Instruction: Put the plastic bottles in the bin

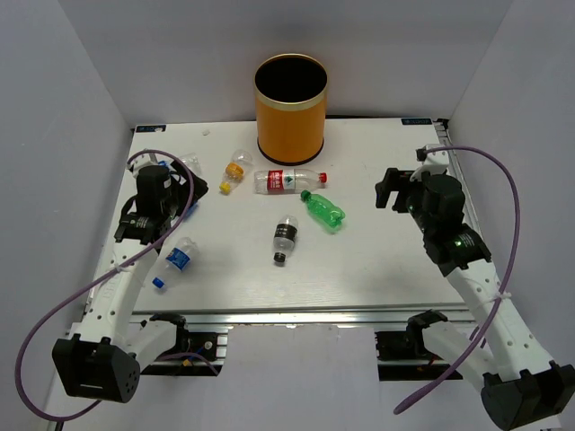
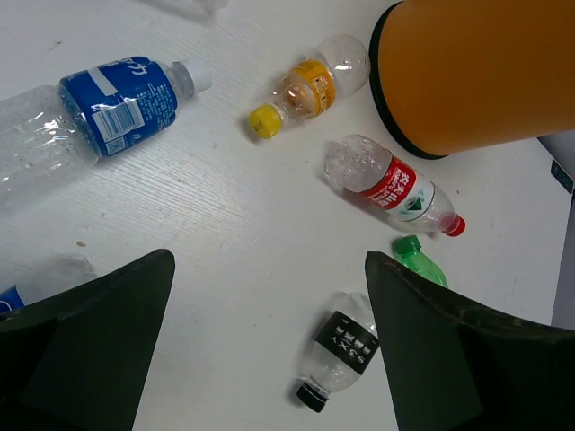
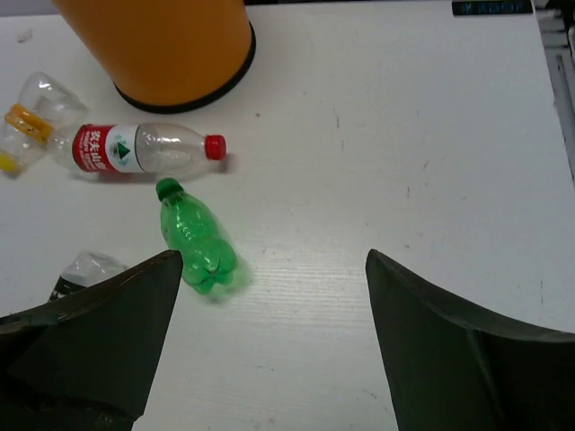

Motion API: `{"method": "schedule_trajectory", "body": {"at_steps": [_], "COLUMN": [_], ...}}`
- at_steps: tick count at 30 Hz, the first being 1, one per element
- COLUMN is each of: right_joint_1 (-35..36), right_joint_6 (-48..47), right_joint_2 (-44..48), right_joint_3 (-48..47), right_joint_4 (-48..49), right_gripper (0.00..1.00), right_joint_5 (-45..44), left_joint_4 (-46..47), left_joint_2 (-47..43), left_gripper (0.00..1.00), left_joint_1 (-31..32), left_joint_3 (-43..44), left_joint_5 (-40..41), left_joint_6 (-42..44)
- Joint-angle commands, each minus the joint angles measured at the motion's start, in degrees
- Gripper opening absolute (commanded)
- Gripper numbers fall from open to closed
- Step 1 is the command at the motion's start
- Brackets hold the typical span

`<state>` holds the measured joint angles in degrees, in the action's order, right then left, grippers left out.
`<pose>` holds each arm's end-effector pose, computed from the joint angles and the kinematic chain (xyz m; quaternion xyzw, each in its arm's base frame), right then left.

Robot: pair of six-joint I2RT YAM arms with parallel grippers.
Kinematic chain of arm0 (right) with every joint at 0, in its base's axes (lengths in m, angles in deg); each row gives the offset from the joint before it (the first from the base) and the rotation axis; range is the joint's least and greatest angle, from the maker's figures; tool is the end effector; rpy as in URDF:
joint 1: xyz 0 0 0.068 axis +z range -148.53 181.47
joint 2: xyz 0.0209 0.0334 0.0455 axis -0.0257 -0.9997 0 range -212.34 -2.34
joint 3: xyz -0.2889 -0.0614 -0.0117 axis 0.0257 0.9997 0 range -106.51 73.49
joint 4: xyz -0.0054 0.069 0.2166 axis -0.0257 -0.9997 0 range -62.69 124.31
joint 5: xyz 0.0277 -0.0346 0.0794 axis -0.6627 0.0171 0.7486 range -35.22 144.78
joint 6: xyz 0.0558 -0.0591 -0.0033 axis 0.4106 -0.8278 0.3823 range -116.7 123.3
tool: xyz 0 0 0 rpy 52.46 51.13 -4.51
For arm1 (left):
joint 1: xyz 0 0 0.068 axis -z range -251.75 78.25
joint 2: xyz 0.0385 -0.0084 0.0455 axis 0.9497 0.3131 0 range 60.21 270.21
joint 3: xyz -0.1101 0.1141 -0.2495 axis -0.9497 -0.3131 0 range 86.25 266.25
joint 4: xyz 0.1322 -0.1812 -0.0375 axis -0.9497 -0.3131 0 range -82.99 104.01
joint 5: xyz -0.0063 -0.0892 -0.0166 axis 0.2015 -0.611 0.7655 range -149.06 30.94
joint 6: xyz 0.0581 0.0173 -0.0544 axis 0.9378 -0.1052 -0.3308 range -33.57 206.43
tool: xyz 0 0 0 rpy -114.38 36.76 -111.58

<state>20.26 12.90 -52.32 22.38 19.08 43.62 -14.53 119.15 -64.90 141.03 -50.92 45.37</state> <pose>0.1759 0.0455 0.3629 -0.0032 0.7870 0.0757 0.6122 0.2047 -0.0145 0.3268 -0.2899 0.8266 -0.1373 0.4624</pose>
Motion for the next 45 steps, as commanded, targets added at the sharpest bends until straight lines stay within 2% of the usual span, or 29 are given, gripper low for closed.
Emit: {"method": "schedule_trajectory", "body": {"at_steps": [1, 4, 5, 8, 10, 13, 14, 17, 20, 24, 30, 33, 34, 36, 37, 42, 45], "right_joint_1": [0.11, 0.20, 0.20, 0.55, 1.42, 4.50, 5.64, 8.01, 9.51, 9.78, 9.95, 9.95, 10.04, 10.22, 10.74, 11.62, 11.62], "right_joint_6": [-3.08, -8.70, -9.34, -13.90, -16.88, -22.07, -23.04, -23.93, -24.72, -24.29, -23.06, -22.88, -22.62, -21.65, -21.39, -24.02, -23.32], "right_joint_2": [0.41, -3.97, -7.64, -17.30, -22.42, -33.84, -39.96, -50.43, -57.05, -61.64, -62.08, -61.56, -60.60, -58.67, -55.70, -47.42, -46.00], "right_joint_3": [-0.74, -2.23, -2.67, -5.92, -9.61, -17.42, -19.79, -28.32, -31.76, -32.65, -27.11, -28.07, -29.21, -32.55, -33.17, -37.03, -40.81], "right_joint_4": [4.94, 4.06, 4.24, 5.73, 6.52, 2.42, 0.83, -5.16, -5.87, -7.36, -6.31, -7.01, -8.58, -10.08, -9.31, -5.27, 2.37], "right_gripper": [0.89, 0.89, 0.89, 0.89, 0.89, 0.89, 0.89, 0.89, 0.90, 0.89, 0.89, 0.64, 0.47, 0.33, 0.21, 0.14, 0.14], "right_joint_5": [2.36, 11.22, 17.08, 27.10, 30.66, 28.48, 26.56, 20.07, 15.13, 14.33, 11.42, 11.60, 12.03, 12.83, 12.91, 20.73, 19.08], "left_joint_4": [-0.38, -0.21, 0.32, 1.55, 2.08, 3.74, 4.27, 5.86, 5.86, 5.68, 6.47, 6.82, 7.17, 7.35, 7.53, 9.46, 10.43], "left_joint_2": [-1.02, -0.84, -0.49, 0.56, 0.91, 1.18, 1.27, 1.27, 1.27, 0.92, 0.91, 1.70, 1.79, 2.41, 2.58, 4.08, 5.92], "left_gripper": [0.98, 0.98, 0.98, 0.98, 0.98, 0.98, 0.98, 0.98, 0.98, 0.98, 0.98, 0.98, 0.98, 0.98, 0.98, 0.98, 0.98], "left_joint_1": [-0.35, -0.35, -0.35, -0.35, -0.35, -0.35, -0.35, -0.35, -0.35, -0.35, -0.35, -0.35, -0.35, -0.35, -0.35, -0.35, -0.44], "left_joint_3": [-0.20, -0.56, -0.64, -0.82, -0.91, -1.26, -1.69, -2.14, -2.14, -2.49, -2.75, -2.58, -2.58, -2.31, -2.14, -1.70, -1.26], "left_joint_5": [0.20, 0.65, 0.30, -1.72, -2.16, -2.95, -3.57, -4.89, -3.40, -0.59, 0.82, 0.91, 0.91, 1.00, 1.09, 2.05, 1.62], "left_joint_6": [-0.25, 0.01, 0.19, 1.33, 1.77, 2.03, 2.21, 3.44, 3.88, 3.97, 3.97, 4.15, 4.23, 4.58, 4.67, 5.55, 5.38]}}
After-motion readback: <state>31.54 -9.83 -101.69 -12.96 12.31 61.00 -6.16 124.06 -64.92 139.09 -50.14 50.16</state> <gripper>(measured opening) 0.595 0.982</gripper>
